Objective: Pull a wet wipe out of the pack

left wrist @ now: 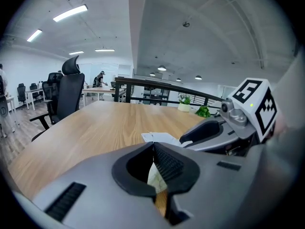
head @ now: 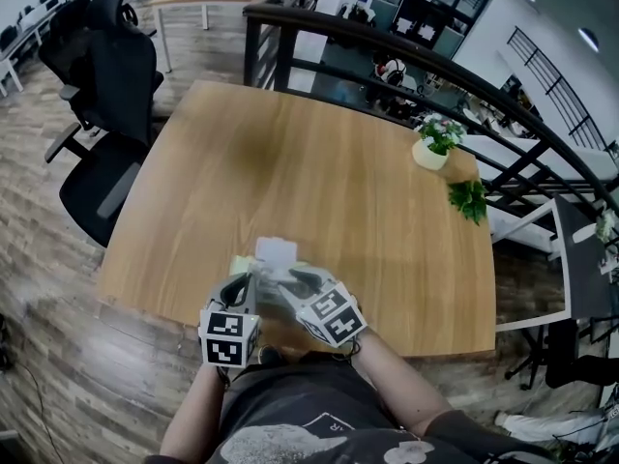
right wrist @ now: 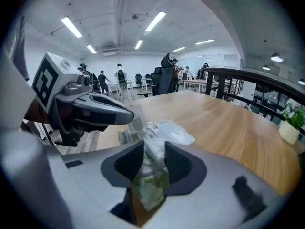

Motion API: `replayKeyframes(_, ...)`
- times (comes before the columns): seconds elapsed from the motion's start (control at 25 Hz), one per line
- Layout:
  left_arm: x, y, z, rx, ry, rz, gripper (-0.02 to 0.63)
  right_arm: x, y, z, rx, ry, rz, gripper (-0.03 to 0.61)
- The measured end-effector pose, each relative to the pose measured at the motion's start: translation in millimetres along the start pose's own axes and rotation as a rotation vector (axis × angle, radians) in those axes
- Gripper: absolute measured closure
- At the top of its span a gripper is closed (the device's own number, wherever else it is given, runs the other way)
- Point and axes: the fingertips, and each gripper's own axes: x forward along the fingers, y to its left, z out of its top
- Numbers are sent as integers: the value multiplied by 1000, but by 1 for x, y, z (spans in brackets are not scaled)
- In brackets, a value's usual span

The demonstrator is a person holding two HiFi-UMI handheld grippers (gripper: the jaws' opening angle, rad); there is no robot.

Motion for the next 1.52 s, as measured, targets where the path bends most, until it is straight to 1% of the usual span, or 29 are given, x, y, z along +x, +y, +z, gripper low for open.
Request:
replayKeyframes(0.08, -1, 0, 0, -5, -2, -3, 598, 2, 1, 1, -15, 12, 2, 452)
replayKeyframes(0.16, 0, 0, 1, -6, -5, -8, 598, 3, 2, 1, -38, 22, -6, 519)
replayKeyframes(0.24, 0, 0, 0, -6, -5, -10, 598, 4, 2, 0, -50, 23, -12, 538)
replayKeyframes(0.48, 1, 4, -4, -19, 5, 3, 598, 3, -1, -1, -64, 17, -15, 543)
replayKeyframes(0.64, 1, 4, -2, -18, 5, 18, 598, 1, -2, -2, -60, 16, 5, 543)
replayKeyframes(0.8, 1, 4, -3, -21, 14, 26, 598, -3, -6, -5, -58, 14, -10, 543)
replayKeyframes(0.96, 1, 3, -4, -18, 18, 39, 598, -10, -8, -7, -47, 8, -1, 543)
replayKeyframes(1.2, 2, 4, -3, -12, 22, 40, 598, -16, -15, -14, -2, 2, -4, 543)
replayKeyframes(1.52, 1, 3, -2, -22, 12, 37, 598, -19, -16, -16, -6, 1, -18, 543)
